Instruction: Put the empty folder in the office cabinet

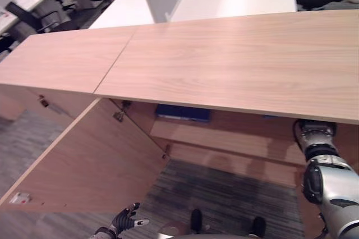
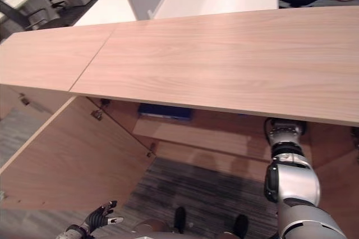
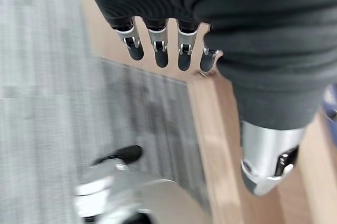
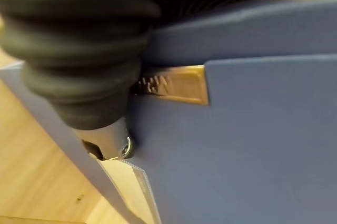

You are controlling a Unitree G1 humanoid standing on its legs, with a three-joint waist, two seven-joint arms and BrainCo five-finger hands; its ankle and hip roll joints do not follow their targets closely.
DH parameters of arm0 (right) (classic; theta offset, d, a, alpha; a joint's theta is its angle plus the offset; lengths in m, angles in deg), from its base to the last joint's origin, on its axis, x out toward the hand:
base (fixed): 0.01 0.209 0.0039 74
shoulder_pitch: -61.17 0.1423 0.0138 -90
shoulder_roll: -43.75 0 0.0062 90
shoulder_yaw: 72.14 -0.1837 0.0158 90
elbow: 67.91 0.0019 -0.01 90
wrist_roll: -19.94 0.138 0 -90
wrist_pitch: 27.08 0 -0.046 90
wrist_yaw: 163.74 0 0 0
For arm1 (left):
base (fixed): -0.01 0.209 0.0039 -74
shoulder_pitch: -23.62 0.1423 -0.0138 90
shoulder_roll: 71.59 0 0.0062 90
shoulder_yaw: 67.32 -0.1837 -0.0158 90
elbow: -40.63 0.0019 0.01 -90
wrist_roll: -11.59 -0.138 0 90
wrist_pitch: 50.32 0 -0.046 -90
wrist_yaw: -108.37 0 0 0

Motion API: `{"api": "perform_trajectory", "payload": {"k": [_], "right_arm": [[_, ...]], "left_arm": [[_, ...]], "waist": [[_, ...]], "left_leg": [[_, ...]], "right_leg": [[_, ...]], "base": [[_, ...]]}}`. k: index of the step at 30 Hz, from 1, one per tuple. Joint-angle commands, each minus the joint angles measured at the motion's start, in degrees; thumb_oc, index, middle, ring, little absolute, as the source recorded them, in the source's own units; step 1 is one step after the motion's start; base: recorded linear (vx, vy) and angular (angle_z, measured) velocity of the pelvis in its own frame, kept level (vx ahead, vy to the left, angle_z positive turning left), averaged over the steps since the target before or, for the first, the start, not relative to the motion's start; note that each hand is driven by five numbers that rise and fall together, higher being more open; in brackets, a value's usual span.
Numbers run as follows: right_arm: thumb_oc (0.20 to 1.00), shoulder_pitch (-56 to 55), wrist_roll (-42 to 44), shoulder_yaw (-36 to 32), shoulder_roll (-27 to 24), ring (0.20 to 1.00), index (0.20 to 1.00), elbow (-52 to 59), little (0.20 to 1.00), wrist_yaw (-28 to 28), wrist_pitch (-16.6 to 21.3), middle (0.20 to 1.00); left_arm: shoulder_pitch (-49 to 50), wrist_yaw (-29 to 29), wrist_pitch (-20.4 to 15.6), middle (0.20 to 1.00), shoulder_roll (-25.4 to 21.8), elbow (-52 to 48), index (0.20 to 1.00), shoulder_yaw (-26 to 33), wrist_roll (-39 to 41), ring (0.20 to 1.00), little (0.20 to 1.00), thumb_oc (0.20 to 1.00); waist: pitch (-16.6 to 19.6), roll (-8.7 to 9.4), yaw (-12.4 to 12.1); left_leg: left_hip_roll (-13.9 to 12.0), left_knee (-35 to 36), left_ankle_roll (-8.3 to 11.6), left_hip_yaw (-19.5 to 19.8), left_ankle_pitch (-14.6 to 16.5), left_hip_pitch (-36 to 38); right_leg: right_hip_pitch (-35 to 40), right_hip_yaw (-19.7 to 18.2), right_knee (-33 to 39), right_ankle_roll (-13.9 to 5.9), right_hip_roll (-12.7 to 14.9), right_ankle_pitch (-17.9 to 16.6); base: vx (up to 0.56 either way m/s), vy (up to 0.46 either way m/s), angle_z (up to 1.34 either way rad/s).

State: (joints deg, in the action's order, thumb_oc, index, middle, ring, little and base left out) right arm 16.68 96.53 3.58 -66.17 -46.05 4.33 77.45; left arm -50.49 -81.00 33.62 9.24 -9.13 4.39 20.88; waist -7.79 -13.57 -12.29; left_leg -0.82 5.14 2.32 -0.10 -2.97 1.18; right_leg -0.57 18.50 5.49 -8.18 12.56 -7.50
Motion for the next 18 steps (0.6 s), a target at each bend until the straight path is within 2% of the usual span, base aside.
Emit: {"api": "perform_trajectory", "payload": {"k": [1, 4, 6, 8, 11, 13, 15, 18], "right_arm": [[0.200, 7.60, 1.06, 0.21, -3.36, 0.200, 0.200, 0.72, 0.200, 2.24, 1.90, 0.200], [0.200, 10.88, 1.38, 2.01, -3.78, 0.200, 0.200, 0.45, 0.200, 1.83, 2.74, 0.200], [0.200, 13.13, 1.56, 2.74, -4.47, 0.200, 0.200, 0.57, 0.200, 1.34, 3.47, 0.200], [0.200, 14.62, 1.89, 2.98, -4.41, 0.200, 0.200, 0.80, 0.200, 1.36, 3.62, 0.200], [0.200, 16.12, 2.67, 3.19, -4.85, 0.200, 0.200, 0.29, 0.200, 1.29, 3.94, 0.200], [0.200, 17.36, 3.21, 3.45, -5.48, 0.200, 0.200, -0.64, 0.200, 0.79, 4.15, 0.200], [0.200, 17.70, 3.18, 3.45, -5.90, 0.200, 0.200, -0.93, 0.200, 0.71, 4.14, 0.200], [0.200, 18.33, 3.28, 3.28, -7.34, 0.200, 0.200, -1.34, 0.200, 0.11, 4.34, 0.200]], "left_arm": [[-3.13, -0.79, -0.65, 1.000, -3.66, -1.15, 1.000, -3.42, 3.24, 1.000, 1.000, 1.000], [-4.18, -2.15, -1.26, 1.000, -5.57, -6.18, 1.000, -6.05, 6.65, 1.000, 1.000, 1.000], [-5.99, -2.04, -1.17, 1.000, -7.48, -8.17, 1.000, -6.39, 8.87, 1.000, 1.000, 1.000], [-6.88, -2.00, -1.24, 1.000, -8.35, -8.77, 1.000, -6.40, 9.64, 1.000, 1.000, 1.000], [-7.69, -1.84, -1.23, 1.000, -9.18, -8.98, 1.000, -5.94, 10.65, 1.000, 1.000, 1.000], [-7.78, -1.56, -1.31, 1.000, -9.82, -9.32, 1.000, -5.36, 11.97, 1.000, 1.000, 1.000], [-7.80, -1.45, -1.41, 1.000, -10.14, -9.56, 1.000, -5.07, 12.37, 1.000, 1.000, 1.000], [-7.91, -1.31, -1.48, 1.000, -10.88, -10.60, 1.000, -4.43, 13.98, 1.000, 1.000, 1.000]], "waist": [[-0.86, 2.10, -0.95], [-3.61, 0.13, -2.49], [-7.61, -0.94, -2.93], [-9.39, -1.33, -2.88], [-10.35, -1.59, -3.13], [-10.92, -1.72, -3.54], [-11.27, -1.97, -3.73], [-12.12, -2.51, -3.88]], "left_leg": [[-0.38, -0.39, 2.22, 2.38, 2.95, -0.85], [-0.48, -1.64, 2.31, 3.68, 2.21, -4.05], [-0.08, -7.79, 2.55, 4.35, 3.17, -10.00], [-0.03, -11.33, 2.64, 4.29, 4.01, -13.68], [0.10, -14.91, 2.68, 4.44, 5.02, -17.48], [0.18, -18.57, 2.73, 4.65, 7.16, -20.71], [0.29, -19.69, 2.69, 4.48, 7.12, -22.18], [0.69, -24.75, 2.58, 4.90, 9.67, -25.73]], "right_leg": [[1.31, -1.35, -2.80, -5.26, 2.70, 3.95], [-1.23, -0.77, -4.50, -4.89, 2.98, 4.73], [-5.76, -1.50, -9.36, -3.90, 3.67, 6.24], [-9.48, -2.10, -13.30, -3.35, 4.31, 7.19], [-14.01, -2.87, -18.09, -3.01, 4.71, 8.65], [-18.29, -3.92, -23.04, -2.74, 4.82, 11.25], [-19.77, -3.97, -24.30, -2.54, 5.02, 11.56], [-23.55, -4.61, -30.02, -2.37, 5.77, 14.12]], "base": [[-0.04, -0.015, 0.31], [-0.12, -0.034, 0.11], [-0.27, -0.058, 0.12], [-0.20, -0.035, 0.11], [-0.10, -0.011, 0.06], [-0.02, -0.026, 0.04], [-0.04, -0.004, 0.05], [-0.05, -0.030, 0.07]]}}
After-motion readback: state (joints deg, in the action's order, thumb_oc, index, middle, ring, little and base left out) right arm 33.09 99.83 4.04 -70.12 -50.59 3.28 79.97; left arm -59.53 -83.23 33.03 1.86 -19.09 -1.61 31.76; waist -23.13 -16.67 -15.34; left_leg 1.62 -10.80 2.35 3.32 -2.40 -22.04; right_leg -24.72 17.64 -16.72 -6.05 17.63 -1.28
